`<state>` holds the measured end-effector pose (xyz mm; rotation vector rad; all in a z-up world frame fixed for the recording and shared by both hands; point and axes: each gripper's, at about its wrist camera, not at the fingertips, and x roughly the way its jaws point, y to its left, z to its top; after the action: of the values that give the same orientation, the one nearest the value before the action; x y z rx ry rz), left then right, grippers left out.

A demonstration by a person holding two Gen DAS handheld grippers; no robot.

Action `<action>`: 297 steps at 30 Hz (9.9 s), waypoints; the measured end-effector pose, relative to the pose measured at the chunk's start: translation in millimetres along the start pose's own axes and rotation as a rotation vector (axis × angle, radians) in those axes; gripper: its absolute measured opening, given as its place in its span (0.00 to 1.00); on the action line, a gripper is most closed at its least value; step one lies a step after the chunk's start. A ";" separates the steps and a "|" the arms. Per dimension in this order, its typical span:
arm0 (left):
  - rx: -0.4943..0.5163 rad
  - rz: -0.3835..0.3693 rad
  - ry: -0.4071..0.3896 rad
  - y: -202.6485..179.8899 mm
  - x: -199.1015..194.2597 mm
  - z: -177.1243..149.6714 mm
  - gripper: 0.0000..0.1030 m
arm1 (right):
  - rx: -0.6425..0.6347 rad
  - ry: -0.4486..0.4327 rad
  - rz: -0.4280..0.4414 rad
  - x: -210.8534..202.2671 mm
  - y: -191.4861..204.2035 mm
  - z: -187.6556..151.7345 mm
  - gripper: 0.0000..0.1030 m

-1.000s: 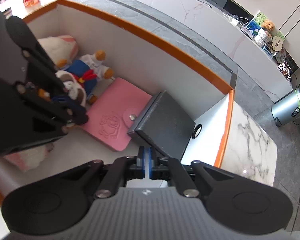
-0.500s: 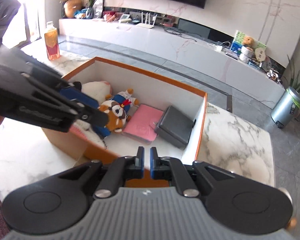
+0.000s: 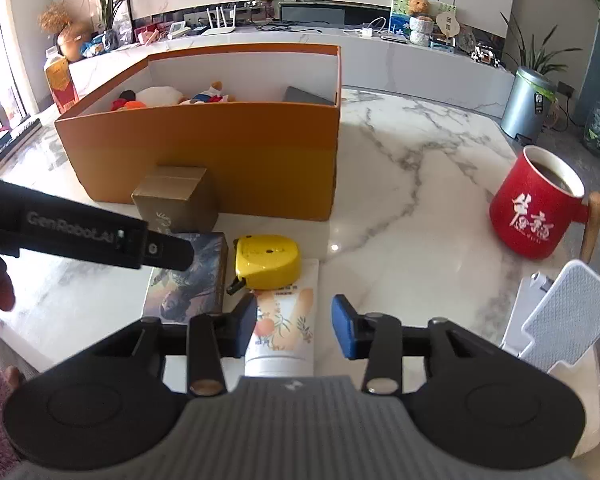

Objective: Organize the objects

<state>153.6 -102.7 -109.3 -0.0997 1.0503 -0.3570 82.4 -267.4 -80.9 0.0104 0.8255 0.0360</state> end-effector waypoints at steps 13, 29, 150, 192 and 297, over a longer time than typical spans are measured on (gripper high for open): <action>0.016 0.106 0.063 -15.1 29.5 -4.8 0.76 | 0.063 0.006 0.069 16.5 -10.6 -8.2 0.49; 0.036 0.082 0.097 -4.7 21.6 -10.0 0.70 | 0.042 0.097 0.069 46.6 -1.8 -5.9 0.50; 0.299 -0.267 0.124 -18.5 -97.1 -89.0 0.26 | 0.084 0.024 0.065 -30.3 -15.0 -41.8 0.46; 0.112 -0.402 0.213 18.0 85.9 204.8 0.26 | -0.040 -0.179 0.055 33.4 -43.4 200.8 0.46; 0.013 -0.269 0.133 86.1 39.2 197.2 0.28 | -0.198 0.193 -0.108 176.3 33.0 230.0 0.47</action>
<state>361.8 -52.6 -64.9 -0.2095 1.1688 -0.6209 369.9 -227.0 -53.6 -0.2279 1.0113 0.0167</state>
